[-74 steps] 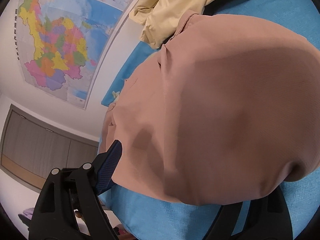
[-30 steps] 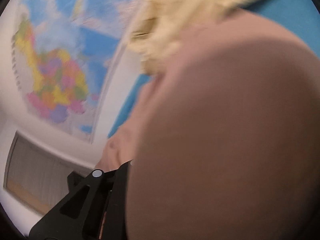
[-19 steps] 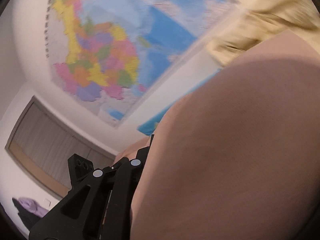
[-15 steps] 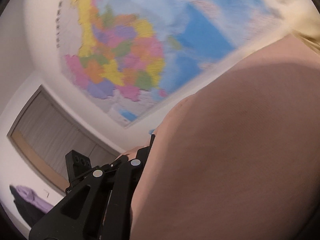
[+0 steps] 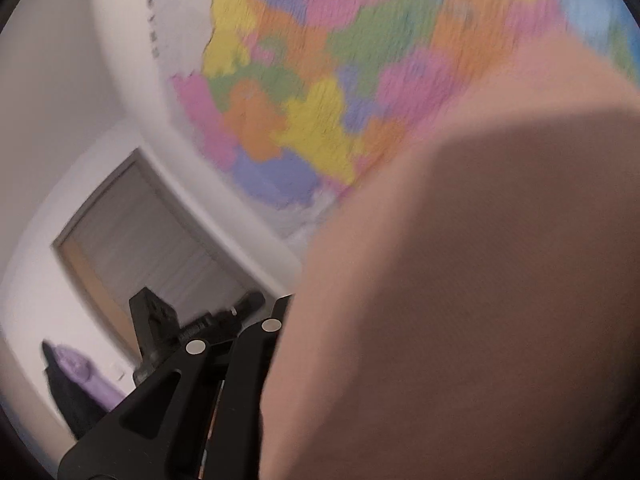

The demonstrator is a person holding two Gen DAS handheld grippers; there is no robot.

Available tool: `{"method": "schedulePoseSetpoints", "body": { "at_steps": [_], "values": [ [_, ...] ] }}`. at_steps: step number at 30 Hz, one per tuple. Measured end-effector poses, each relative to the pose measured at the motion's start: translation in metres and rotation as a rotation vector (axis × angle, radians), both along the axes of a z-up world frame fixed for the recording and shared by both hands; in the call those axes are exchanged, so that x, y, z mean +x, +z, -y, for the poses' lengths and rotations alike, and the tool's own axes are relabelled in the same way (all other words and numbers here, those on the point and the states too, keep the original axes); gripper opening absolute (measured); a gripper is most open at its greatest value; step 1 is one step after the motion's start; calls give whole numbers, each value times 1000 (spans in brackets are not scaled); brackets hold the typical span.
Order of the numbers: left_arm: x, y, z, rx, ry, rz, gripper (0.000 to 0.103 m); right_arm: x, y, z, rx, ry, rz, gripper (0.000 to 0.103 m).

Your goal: Fold large clothes

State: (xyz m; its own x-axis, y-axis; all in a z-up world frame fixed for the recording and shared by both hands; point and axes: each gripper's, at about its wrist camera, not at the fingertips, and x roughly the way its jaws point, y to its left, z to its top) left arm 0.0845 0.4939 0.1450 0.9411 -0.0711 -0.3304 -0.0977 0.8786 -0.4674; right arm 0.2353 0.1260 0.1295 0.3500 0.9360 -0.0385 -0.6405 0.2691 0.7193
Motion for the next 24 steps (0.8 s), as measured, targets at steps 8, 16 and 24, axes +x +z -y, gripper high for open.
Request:
{"method": "schedulePoseSetpoints", "body": {
  "at_steps": [8, 16, 24],
  "values": [
    [-55, -157, -2, -62, -69, -335, 4, -37, -164, 22, -179, 91, -331, 12],
    [-61, -222, 20, -104, -134, -487, 34, -65, -205, 81, -173, -44, -465, 39],
    [-43, -226, 29, -155, -178, -482, 78, -76, -205, 83, -200, -59, -474, 75]
  ]
}}
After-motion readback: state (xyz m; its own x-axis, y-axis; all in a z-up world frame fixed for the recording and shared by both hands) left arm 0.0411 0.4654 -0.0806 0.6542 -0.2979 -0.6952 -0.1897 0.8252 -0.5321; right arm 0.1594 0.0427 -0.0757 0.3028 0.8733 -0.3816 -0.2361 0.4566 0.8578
